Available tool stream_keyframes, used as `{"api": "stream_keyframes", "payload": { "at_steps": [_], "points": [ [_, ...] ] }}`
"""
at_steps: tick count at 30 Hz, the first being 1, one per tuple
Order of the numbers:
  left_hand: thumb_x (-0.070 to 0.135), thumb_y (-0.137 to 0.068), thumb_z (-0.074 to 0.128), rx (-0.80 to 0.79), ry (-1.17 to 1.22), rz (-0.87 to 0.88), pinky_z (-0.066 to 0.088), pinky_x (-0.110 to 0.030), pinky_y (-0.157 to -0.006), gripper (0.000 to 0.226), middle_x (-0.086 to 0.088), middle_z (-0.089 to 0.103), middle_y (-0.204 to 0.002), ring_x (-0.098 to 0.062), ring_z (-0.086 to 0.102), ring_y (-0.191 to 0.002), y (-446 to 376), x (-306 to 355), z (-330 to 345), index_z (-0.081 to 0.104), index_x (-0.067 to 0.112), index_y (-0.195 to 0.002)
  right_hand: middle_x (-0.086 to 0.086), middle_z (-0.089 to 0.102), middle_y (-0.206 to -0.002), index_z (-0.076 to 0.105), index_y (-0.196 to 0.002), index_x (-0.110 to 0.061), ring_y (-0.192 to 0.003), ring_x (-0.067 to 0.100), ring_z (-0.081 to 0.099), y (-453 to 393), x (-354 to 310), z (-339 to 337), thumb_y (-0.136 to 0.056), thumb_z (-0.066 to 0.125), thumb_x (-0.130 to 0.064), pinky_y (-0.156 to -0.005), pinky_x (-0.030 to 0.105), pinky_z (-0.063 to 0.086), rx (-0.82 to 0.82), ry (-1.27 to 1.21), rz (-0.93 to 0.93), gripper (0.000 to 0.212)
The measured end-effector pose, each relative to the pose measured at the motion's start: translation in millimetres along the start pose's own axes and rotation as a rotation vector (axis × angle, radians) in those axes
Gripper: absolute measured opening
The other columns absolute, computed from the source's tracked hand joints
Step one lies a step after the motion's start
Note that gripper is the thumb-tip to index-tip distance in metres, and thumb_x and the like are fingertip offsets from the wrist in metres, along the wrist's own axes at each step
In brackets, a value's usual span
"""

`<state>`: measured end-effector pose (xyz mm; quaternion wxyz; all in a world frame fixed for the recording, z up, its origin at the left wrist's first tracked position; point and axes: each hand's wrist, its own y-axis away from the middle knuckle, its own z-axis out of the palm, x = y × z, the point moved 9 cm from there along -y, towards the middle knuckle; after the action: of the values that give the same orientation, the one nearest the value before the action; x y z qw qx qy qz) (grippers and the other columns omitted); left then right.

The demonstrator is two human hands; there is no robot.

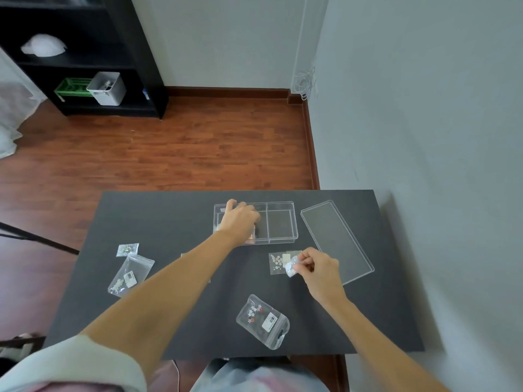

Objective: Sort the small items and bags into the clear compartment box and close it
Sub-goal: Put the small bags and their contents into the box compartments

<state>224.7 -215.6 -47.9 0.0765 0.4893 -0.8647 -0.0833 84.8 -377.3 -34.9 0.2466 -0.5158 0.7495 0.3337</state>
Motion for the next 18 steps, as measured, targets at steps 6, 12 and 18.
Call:
{"api": "stream_keyframes", "payload": {
  "at_steps": [6, 12, 18],
  "points": [
    [0.010, -0.091, 0.057, 0.312, 0.386, -0.140, 0.023, -0.036, -0.107, 0.029, 0.003, 0.062, -0.119, -0.021, 0.054, -0.111, 55.4, -40.5, -30.6, 0.066, 0.021, -0.116, -0.005, 0.071, -0.077, 0.070, -0.082, -0.014, -0.073, 0.009, 0.065, -22.4, -38.3, -0.5, -0.085, 0.068, -0.009, -0.068, 0.011, 0.046, -0.006, 0.039, -0.143, 0.006],
    [0.013, -0.091, 0.058, 0.304, 0.489, -0.400, 0.039, -0.038, -0.096, 0.026, 0.002, 0.063, -0.115, -0.022, 0.055, -0.109, 137.9, -99.6, -4.8, 0.066, 0.019, -0.115, -0.012, 0.065, -0.066, 0.067, -0.077, -0.014, -0.066, 0.007, 0.061, -47.8, -82.1, 9.9, -0.085, 0.062, -0.003, -0.061, 0.015, 0.043, -0.038, 0.095, -0.243, 0.014],
    [0.018, -0.090, 0.059, 0.153, 0.572, -0.644, 0.049, -0.037, -0.085, 0.030, 0.000, 0.059, -0.121, -0.023, 0.056, -0.112, 210.2, -125.6, 47.7, 0.061, 0.019, -0.119, 0.008, 0.066, -0.071, 0.061, -0.077, -0.011, -0.067, 0.022, 0.057, -73.8, -105.5, 34.8, -0.087, 0.049, 0.001, -0.067, 0.039, 0.052, -0.096, 0.200, -0.296, 0.020]
  ]
}}
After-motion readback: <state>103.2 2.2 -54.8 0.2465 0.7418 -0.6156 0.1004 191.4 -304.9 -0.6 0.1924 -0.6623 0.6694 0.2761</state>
